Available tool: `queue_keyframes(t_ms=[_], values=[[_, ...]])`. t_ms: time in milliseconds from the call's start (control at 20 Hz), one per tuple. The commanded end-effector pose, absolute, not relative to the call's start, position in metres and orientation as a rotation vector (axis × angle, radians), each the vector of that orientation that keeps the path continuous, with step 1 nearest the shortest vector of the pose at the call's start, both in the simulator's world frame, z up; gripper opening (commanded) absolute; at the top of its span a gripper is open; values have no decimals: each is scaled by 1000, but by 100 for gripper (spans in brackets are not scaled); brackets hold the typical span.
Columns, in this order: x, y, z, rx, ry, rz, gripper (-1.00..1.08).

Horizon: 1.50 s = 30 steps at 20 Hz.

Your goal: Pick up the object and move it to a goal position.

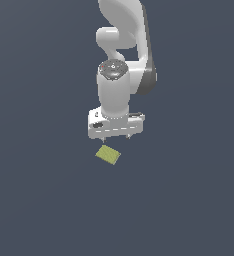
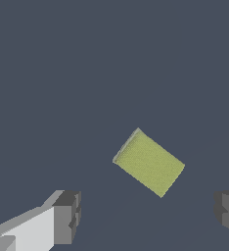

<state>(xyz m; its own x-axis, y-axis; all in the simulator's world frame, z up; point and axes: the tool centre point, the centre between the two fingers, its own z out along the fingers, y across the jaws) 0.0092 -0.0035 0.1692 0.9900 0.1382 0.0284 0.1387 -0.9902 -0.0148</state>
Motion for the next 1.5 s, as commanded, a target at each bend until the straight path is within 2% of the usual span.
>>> queue_keyframes(t_ms=[0,1450], values=[[9,-6,163,-3115,-292,-40,100],[3,-40,77,-2806,-1421,-1,100]])
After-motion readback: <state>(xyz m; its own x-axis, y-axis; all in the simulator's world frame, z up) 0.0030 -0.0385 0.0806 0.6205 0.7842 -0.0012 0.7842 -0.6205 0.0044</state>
